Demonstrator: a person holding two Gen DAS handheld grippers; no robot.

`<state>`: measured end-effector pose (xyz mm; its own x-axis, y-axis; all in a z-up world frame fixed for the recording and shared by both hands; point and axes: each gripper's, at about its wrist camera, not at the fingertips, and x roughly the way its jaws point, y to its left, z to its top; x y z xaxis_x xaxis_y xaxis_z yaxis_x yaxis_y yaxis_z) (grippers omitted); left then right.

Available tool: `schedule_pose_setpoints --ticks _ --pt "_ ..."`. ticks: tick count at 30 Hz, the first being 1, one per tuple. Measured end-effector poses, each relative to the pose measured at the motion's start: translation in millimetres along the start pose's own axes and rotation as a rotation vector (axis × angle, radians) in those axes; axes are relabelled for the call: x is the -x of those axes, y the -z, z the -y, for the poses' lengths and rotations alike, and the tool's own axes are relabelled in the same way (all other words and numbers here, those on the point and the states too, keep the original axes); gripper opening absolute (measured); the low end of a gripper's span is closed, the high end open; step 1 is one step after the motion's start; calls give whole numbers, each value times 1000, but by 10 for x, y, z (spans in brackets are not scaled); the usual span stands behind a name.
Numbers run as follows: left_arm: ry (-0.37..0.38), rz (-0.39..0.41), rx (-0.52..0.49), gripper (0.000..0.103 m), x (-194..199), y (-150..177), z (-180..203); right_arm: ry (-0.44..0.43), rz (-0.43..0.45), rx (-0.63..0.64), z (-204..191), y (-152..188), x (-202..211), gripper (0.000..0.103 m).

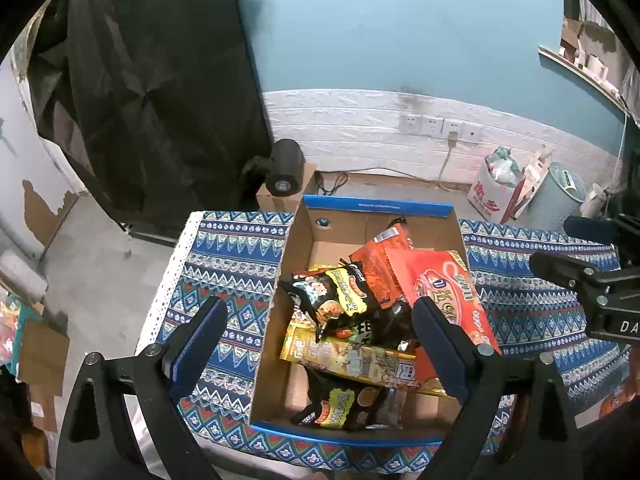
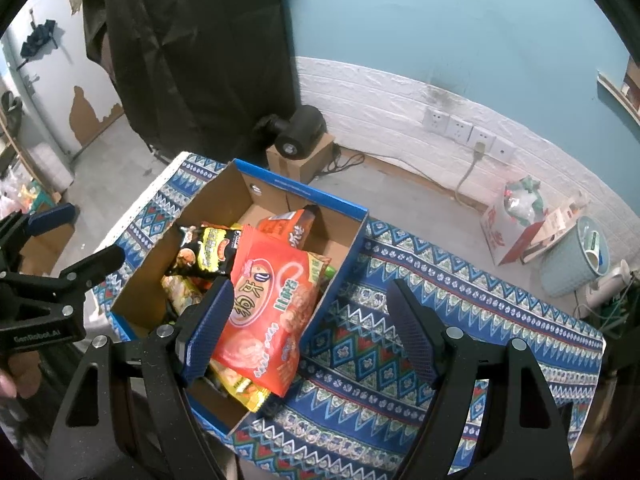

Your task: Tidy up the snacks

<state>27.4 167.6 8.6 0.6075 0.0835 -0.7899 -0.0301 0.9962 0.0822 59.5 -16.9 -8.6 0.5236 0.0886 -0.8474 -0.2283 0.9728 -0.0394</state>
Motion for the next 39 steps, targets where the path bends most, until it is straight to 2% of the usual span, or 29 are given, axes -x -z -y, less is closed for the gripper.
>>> schedule_pose_setpoints --ticks 11,39 --pt "-9 -6 -20 95 -5 8 69 -1 -4 -8 21 15 11 79" --pt "36 -32 1 95 -18 35 59 1 -5 -9 24 18 15 79"
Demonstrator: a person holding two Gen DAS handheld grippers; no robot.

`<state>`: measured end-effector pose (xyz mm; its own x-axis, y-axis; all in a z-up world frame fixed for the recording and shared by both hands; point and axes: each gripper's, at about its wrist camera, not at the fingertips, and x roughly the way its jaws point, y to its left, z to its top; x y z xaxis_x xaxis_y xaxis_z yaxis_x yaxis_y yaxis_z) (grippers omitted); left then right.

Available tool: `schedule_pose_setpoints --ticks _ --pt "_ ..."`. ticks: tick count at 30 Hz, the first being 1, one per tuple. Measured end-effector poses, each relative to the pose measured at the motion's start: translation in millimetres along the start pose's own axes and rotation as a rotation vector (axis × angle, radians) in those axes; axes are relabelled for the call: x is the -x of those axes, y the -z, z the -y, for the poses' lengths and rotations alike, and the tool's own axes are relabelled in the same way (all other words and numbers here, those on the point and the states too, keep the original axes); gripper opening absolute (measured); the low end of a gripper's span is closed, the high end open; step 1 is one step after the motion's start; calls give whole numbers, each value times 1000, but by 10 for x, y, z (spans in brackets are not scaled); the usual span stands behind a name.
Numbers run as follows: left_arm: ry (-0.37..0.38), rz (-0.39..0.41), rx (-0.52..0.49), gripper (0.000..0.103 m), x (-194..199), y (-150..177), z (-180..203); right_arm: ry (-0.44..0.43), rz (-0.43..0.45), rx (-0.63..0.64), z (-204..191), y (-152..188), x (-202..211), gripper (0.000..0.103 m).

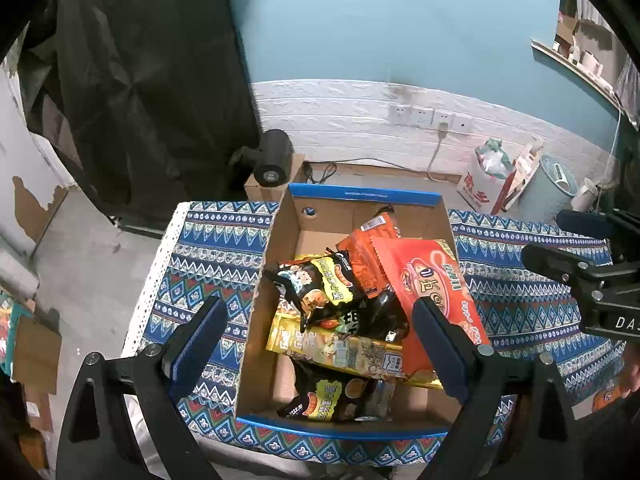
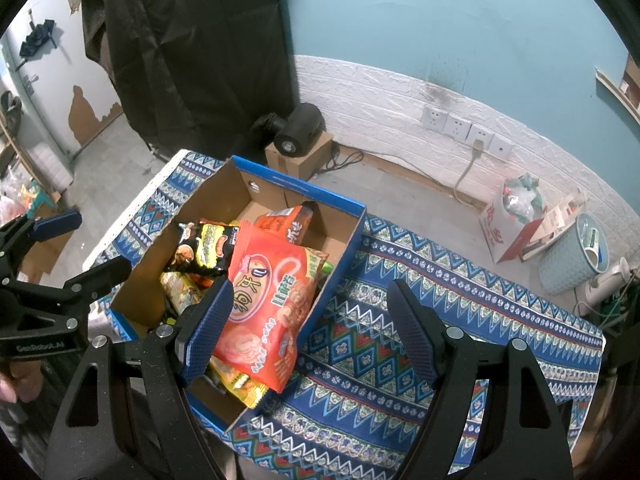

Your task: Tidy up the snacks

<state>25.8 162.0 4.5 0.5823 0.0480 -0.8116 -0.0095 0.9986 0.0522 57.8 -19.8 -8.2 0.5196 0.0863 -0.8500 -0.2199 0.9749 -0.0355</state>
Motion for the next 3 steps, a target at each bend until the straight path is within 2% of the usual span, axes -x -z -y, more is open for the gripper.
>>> schedule_pose_setpoints --ticks 3 --pt "-6 4 -1 95 4 -10 -10 0 1 0 -2 0 0 79"
